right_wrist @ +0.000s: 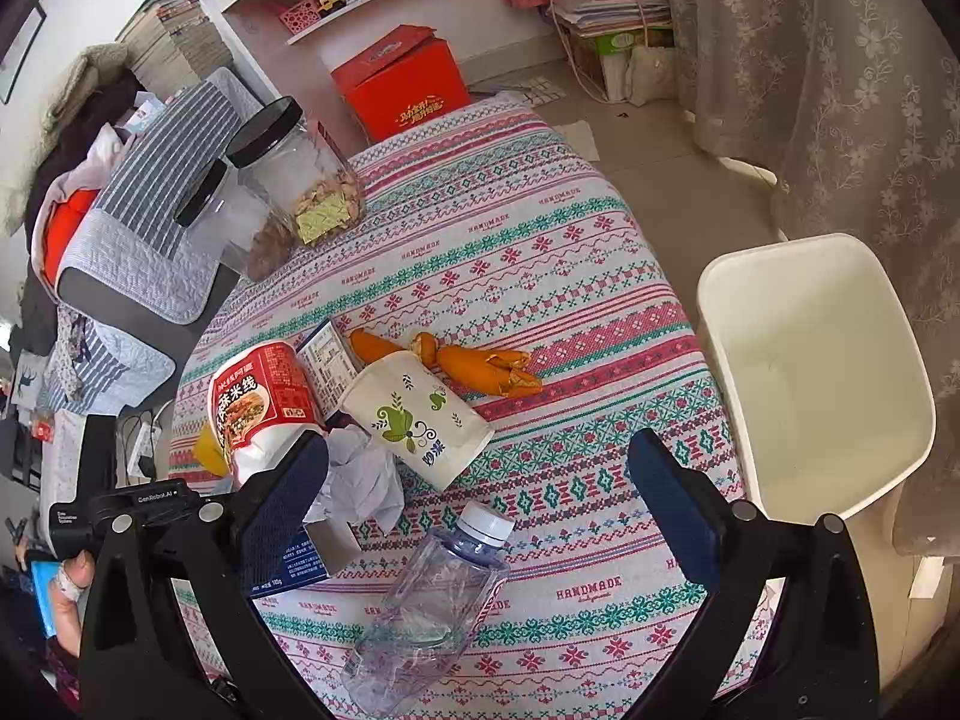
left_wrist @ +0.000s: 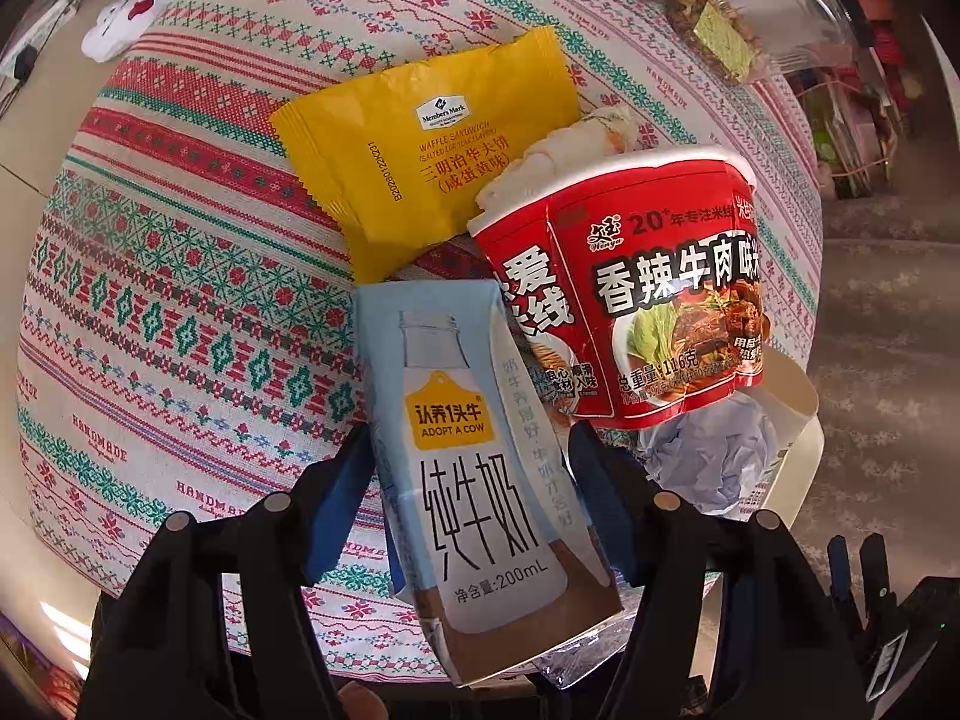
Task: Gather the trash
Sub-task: 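Grasp the white paper cup with the right tool while the left tool grasps the milk carton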
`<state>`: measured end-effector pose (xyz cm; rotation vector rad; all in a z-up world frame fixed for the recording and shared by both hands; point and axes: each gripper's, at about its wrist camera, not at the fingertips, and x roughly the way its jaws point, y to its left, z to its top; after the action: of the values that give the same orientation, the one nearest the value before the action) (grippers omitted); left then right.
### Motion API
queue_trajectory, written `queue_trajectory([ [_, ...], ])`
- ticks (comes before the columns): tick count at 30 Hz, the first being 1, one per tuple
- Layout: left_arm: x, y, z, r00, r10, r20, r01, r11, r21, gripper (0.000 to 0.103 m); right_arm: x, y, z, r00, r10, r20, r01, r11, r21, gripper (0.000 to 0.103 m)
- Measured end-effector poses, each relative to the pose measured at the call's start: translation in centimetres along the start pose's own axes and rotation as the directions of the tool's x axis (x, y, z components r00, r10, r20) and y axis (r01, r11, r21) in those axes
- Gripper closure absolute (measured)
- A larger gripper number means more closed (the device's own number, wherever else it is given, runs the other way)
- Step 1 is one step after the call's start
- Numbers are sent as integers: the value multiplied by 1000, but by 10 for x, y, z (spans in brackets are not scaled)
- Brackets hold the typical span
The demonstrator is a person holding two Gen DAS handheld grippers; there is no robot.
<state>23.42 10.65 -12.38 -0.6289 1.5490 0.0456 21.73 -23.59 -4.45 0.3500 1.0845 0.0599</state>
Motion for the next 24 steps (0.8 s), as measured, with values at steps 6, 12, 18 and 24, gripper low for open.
queue_trajectory([
  [6, -35, 11, -13, 991, -95, 98, 91, 995, 50, 44, 12, 18, 1, 999, -4, -48, -2, 992, -125, 7],
  [12, -86, 24, -20, 946, -225, 232, 210, 974, 86, 44, 32, 50, -4, 997, -53, -62, 25, 922, -387, 7],
  [18, -117, 19, -25, 898, -325, 296, 290, 944, 156, 44, 40, 70, -6, 994, -84, -74, 36, 866, -499, 7],
  [24, -113, 18, -31, 905, -316, 285, 272, 945, 184, 44, 71, 54, -2, 981, -128, -147, 41, 872, -488, 18],
])
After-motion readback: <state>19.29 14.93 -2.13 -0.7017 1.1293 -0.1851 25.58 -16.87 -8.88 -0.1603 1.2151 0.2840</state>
